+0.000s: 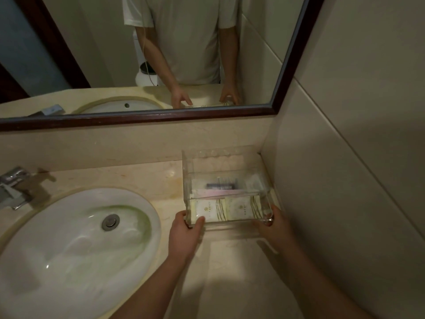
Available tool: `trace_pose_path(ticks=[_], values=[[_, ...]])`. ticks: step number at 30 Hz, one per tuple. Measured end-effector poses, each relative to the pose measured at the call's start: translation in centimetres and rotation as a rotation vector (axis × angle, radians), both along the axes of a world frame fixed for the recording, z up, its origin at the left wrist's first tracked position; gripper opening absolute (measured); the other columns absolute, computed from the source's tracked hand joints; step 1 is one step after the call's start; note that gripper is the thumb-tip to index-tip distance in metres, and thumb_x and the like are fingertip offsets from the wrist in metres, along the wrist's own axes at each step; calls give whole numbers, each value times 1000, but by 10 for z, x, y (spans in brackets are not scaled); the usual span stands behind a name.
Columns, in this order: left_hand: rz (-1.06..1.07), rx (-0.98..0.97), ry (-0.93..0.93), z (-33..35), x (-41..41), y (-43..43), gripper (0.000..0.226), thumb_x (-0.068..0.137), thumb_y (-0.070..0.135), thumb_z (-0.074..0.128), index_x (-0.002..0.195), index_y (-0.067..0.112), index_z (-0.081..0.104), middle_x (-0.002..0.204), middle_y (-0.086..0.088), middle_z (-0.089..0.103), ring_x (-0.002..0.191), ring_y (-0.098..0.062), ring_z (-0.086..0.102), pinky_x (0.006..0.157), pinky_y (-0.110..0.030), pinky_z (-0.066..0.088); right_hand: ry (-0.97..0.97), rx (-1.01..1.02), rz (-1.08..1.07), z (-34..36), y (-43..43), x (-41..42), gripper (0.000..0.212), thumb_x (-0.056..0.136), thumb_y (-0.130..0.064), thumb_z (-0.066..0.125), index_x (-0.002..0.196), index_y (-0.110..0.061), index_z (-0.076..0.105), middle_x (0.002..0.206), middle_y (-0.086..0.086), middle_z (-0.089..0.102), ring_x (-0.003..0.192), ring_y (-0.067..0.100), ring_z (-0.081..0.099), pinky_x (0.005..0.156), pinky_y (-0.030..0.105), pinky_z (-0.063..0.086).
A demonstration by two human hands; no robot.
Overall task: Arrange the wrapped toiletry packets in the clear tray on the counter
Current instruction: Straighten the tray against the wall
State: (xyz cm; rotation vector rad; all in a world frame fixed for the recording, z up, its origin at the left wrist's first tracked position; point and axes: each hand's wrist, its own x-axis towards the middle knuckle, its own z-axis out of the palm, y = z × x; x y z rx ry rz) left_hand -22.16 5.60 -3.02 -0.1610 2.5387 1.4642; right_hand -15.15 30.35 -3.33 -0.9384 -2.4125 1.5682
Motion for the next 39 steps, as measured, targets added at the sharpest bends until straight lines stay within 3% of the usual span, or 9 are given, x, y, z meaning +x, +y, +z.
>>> trace_pose_path(ticks=[2, 8, 12, 24, 26, 31, 35, 37, 39], values=[[34, -16, -39, -1, -4, 1, 44, 86, 46, 60, 117, 16, 53, 100, -2, 67, 87, -19, 64, 74, -34, 51, 11, -59, -107, 2, -6, -3, 31, 79, -34, 76, 107, -28, 63, 94, -9, 72, 76, -2, 67, 65, 25, 52], [78, -56, -135, 3, -15, 7, 44, 81, 49, 62, 110, 17, 55, 83, 3, 69, 59, -14, 68, 55, -27, 51, -236, 14, -157, 14, -17, -36, 91, 74, -55, 73, 144, -11, 34, 137, 16, 51, 115, 33, 56, 96, 40, 47], [64, -106, -178, 3, -20, 10, 41, 77, 50, 62, 102, 18, 55, 82, 6, 65, 69, -16, 66, 66, -36, 56, -397, 113, -144, 21, -26, -49, 107, 67, -61, 75, 148, -13, 23, 143, 20, 37, 123, 41, 48, 95, 43, 42], [157, -112, -231, 10, -38, 21, 47, 73, 44, 66, 100, 13, 44, 72, 8, 58, 60, -9, 58, 57, -29, 43, -453, 139, -212, 18, -23, -74, 115, 62, -59, 79, 146, -13, 16, 142, 22, 32, 121, 44, 48, 91, 46, 44], [184, -93, -236, 12, -42, 23, 50, 74, 42, 68, 104, 12, 41, 74, 8, 56, 60, -10, 56, 60, -29, 42, -449, 146, -220, 17, -23, -77, 114, 63, -59, 78, 146, -13, 15, 141, 22, 31, 119, 44, 49, 88, 45, 45], [205, -61, -225, 17, -47, 26, 66, 78, 42, 68, 124, 5, 37, 95, -4, 55, 86, -31, 64, 74, -37, 51, -352, 114, -241, 10, -23, -81, 116, 63, -52, 82, 146, -11, 12, 146, 23, 27, 122, 42, 47, 91, 44, 44], [123, 22, -200, 15, -42, 22, 74, 77, 43, 71, 132, 10, 34, 87, 3, 63, 68, -22, 69, 69, -45, 60, -30, -39, -172, -3, -11, -58, 114, 65, -24, 87, 151, -19, 12, 146, 17, 31, 124, 31, 50, 98, 36, 43], [8, 48, -173, 12, -38, 17, 80, 69, 42, 79, 131, 15, 36, 97, 2, 66, 73, -19, 71, 69, -43, 60, 38, -148, -99, -5, -6, -44, 120, 57, -24, 88, 151, -28, 13, 143, 4, 37, 118, 17, 58, 96, 38, 50], [-85, 31, -136, 11, -38, 13, 86, 62, 37, 86, 129, 16, 37, 109, 1, 65, 85, -19, 69, 74, -42, 59, 51, -161, -63, -2, -3, -39, 122, 48, -35, 86, 150, -33, 19, 132, -11, 45, 103, -5, 62, 83, 23, 52]])
